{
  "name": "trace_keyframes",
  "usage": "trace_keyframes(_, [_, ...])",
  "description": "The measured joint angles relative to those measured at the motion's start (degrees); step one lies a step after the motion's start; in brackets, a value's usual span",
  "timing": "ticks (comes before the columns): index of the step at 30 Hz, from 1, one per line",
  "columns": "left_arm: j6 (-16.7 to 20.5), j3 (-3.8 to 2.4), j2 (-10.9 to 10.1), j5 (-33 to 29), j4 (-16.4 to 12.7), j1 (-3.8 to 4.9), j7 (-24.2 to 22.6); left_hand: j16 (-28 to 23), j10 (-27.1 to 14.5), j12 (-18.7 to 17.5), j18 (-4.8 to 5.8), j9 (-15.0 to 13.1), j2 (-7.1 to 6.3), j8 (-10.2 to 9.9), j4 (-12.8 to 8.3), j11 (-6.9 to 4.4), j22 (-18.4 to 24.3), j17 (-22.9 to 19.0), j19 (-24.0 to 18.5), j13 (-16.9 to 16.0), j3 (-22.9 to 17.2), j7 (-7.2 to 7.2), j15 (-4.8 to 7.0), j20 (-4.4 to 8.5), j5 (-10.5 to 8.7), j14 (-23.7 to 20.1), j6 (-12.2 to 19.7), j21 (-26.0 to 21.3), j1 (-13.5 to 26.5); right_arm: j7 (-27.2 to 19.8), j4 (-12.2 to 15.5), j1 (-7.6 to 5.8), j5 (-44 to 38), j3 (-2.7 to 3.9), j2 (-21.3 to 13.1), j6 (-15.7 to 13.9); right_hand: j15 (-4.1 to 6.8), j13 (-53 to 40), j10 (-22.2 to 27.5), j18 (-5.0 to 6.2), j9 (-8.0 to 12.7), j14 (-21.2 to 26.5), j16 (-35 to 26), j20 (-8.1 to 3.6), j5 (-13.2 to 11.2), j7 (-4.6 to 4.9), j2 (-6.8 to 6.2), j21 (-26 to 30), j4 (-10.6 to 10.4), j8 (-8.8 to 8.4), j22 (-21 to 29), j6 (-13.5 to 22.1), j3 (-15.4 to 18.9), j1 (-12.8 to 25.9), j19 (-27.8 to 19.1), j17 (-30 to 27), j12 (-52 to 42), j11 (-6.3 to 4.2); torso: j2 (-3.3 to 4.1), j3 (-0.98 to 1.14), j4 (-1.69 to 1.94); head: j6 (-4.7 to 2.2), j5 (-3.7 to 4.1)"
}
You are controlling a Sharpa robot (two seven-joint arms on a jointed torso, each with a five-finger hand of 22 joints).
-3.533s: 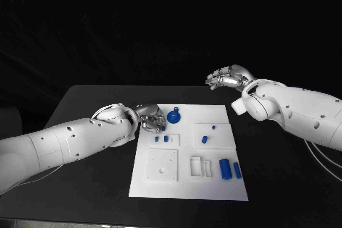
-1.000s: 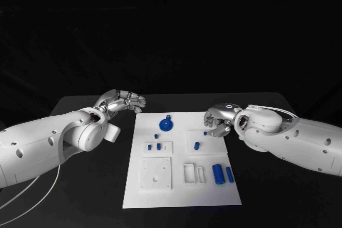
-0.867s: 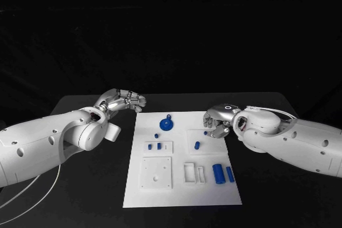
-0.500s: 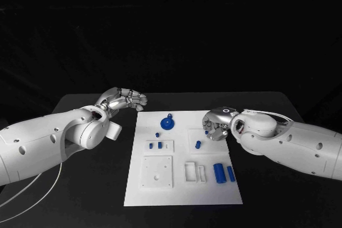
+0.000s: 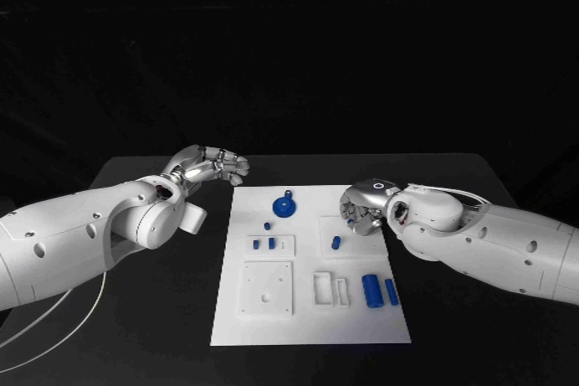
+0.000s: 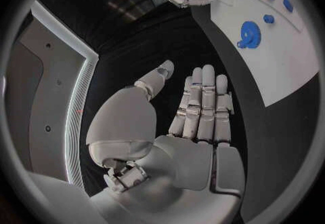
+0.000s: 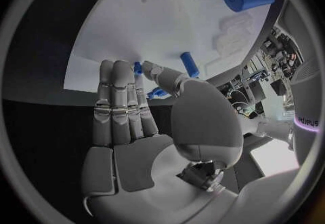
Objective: Assemble the parts on the task board
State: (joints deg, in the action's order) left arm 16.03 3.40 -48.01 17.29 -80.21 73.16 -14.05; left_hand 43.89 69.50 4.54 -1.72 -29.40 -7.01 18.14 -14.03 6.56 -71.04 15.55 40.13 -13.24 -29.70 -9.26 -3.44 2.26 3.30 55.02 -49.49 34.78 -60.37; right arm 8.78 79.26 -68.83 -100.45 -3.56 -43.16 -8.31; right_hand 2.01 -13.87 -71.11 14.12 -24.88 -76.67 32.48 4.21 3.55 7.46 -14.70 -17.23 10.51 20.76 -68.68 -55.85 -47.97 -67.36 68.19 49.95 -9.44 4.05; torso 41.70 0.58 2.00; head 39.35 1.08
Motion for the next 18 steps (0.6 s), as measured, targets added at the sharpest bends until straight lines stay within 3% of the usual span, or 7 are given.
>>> trace_keyframes(2, [-0.04,0.0,0.01,-0.03,0.03,0.0,0.01,0.0,0.0,0.0,0.0,0.0,0.0,0.0,0.0,0.0,0.0,0.0,0.0,0.0,0.0,0.0,0.0,0.0,0.0,0.0,0.0,0.0,0.0,0.0,-0.06,0.07,-0.21,0.04,0.05,-0.11,0.24,-0.49,-0.39,-0.31,-0.11,-0.26,0.93,-0.31,0.0,-0.29,0.19,-0.48,0.15,0.02,-0.58,-0.3,-0.15,0.19,0.31,0.19,0.01,-0.38,0.0,0.0,-0.01,0.06,-0.04])
trace_keyframes(10, [-0.29,0.0,0.06,-0.26,0.14,0.0,0.03,0.0,-0.21,0.0,0.0,0.0,0.0,0.0,0.0,-0.21,0.0,0.06,0.0,0.0,0.0,-0.01,0.0,0.0,0.0,0.0,-0.01,0.0,0.0,0.33,-0.15,0.44,-1.69,0.09,0.23,-0.94,0.78,-2.95,-2.31,0.28,-0.85,-0.7,4.99,-1.11,0.0,-0.83,0.87,-2.56,1.05,0.82,-2.92,-2.09,-0.67,0.4,1.54,0.9,-0.06,-1.09,0.0,0.02,-0.04,0.27,-0.08])
trace_keyframes(18, [-0.4,0.0,0.02,-0.44,0.15,0.02,0.03,0.0,-0.21,0.0,0.0,0.01,0.0,0.0,0.0,-0.21,0.0,0.12,0.0,-0.02,0.0,-0.01,0.0,0.0,0.0,0.0,-0.02,0.0,0.0,1.05,-0.28,0.46,-3.89,-0.17,0.71,-1.07,1.0,-4.56,-2.53,0.54,-1.26,-0.48,6.79,-1.04,0.78,-1.11,0.93,-3.12,1.67,0.82,-3.87,-2.36,-1.29,0.34,1.64,0.78,-0.27,-1.31,0.0,0.04,-0.08,0.54,0.04])
